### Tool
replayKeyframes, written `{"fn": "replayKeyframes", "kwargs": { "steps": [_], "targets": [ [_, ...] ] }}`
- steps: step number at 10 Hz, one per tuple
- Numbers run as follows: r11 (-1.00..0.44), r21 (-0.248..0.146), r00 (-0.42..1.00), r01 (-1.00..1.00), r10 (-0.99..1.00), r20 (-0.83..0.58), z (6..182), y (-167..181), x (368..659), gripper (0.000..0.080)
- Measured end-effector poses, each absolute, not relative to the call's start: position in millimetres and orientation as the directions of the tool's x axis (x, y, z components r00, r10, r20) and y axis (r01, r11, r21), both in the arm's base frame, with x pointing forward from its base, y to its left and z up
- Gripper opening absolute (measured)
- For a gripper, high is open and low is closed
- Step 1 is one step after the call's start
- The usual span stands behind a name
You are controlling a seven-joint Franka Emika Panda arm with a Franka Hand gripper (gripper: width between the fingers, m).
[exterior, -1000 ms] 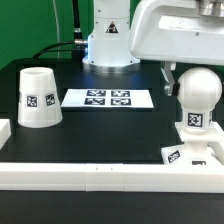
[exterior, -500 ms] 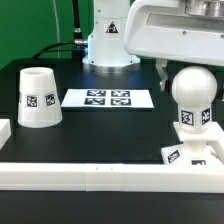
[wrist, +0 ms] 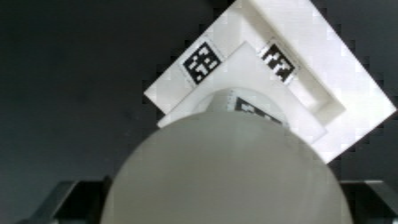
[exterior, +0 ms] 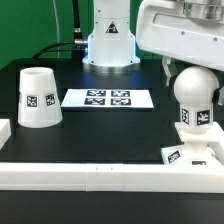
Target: Assemble lamp
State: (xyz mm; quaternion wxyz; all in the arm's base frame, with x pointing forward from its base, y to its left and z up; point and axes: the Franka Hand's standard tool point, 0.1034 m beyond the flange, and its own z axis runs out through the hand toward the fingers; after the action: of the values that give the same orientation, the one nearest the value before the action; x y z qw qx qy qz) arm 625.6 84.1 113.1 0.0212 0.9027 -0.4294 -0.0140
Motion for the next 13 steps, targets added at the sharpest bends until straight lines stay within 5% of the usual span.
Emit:
{"fn": "replayKeyframes", "kwargs": {
  "steps": [8, 11, 13],
  "targets": [
    [-0.268, 0.045, 0.266, -0.962, -0.963, -0.031, 112.6, 87.1, 624.1, 0.0577],
    [-0.402, 0.043, 0.400, -0.915, -0.916, -0.039, 114.3, 88.3, 624.8, 0.0690],
    [-0.620, 0.016, 0.620, -0.784, -0.784, -0.037, 118.1, 91.0, 628.7, 0.0698]
  ]
}}
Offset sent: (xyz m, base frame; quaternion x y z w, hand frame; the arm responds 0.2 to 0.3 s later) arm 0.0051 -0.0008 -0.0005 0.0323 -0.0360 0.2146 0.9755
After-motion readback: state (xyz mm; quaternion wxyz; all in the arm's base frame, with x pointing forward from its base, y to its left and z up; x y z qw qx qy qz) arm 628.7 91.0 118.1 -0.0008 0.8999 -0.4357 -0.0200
